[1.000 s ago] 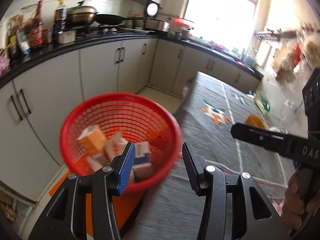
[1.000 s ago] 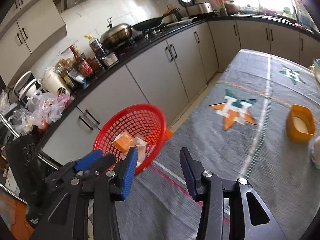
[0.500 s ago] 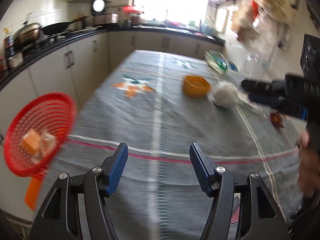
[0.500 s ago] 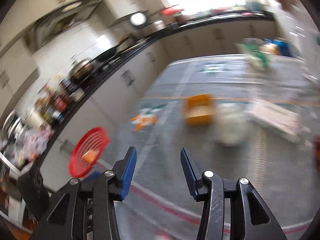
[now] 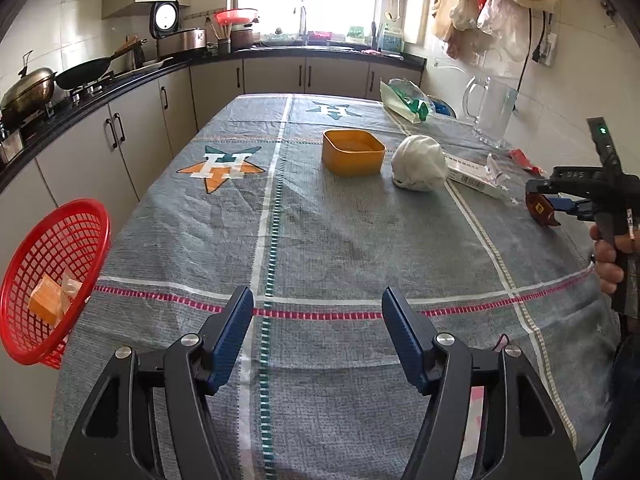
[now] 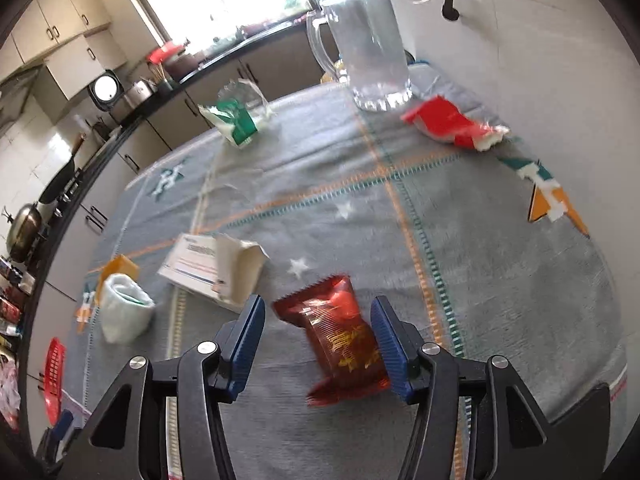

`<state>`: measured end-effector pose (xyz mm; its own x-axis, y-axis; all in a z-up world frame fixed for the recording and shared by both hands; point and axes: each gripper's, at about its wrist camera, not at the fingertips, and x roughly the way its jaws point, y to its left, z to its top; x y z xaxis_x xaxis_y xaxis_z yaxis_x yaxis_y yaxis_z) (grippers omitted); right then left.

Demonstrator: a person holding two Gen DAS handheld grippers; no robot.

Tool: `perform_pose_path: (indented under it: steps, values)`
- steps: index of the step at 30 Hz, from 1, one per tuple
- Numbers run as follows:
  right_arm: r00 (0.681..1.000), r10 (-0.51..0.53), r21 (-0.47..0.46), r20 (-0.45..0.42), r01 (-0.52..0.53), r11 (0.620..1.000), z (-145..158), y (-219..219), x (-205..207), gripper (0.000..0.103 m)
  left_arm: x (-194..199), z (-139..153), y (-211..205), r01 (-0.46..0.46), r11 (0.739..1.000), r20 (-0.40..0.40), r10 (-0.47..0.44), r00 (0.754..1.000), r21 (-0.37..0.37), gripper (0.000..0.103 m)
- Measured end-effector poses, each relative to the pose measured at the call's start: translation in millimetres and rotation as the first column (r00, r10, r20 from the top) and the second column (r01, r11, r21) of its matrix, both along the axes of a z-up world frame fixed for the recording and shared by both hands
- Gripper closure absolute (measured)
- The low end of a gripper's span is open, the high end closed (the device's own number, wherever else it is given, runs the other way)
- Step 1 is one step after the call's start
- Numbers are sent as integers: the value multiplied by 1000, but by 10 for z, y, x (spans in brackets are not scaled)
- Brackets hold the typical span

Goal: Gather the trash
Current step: 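Grasp the red snack pack with the right tool and lift it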

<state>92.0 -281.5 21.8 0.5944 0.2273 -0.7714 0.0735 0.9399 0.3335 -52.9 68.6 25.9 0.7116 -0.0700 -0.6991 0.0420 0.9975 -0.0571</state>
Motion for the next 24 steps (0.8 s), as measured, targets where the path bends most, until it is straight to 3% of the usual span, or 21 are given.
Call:
perform_pose_path:
  steps: [5, 6, 7, 13, 16, 19, 24]
  values:
    - [999, 31, -65, -15, -32, 997, -104, 92, 17, 46, 21, -14, 4, 2, 1000, -18, -2, 1000, -4, 37]
    - [999, 30, -88, -18, -31, 996, -131, 88, 34, 53, 35, -24, 7, 1, 1000, -30, -1, 1000, -6, 37]
    - [999, 30, -116, -14, -31, 993, -126, 102, 26, 68, 42, -26, 8, -1, 1000, -33, 1, 999, -7, 37]
    - [994, 97, 9, 58, -97, 995, -55, 102, -68, 70, 149, 142, -56, 36, 995, -59, -41, 997, -89, 37]
    - [986, 114, 15, 119, -117, 993, 55, 178, -169, 70, 297, 305, -190, 65, 991, -70, -73, 995, -118, 37]
    - [981, 122, 15, 153, -126, 992, 97, 211, -231, 70, 548, 416, -323, 73, 976, -105, -96, 990, -204, 37]
    - [981, 112, 48, 160, -121, 991, 81, 186, -281, 70, 1044, 453, -610, 22, 970, -142, -58, 988, -242, 37]
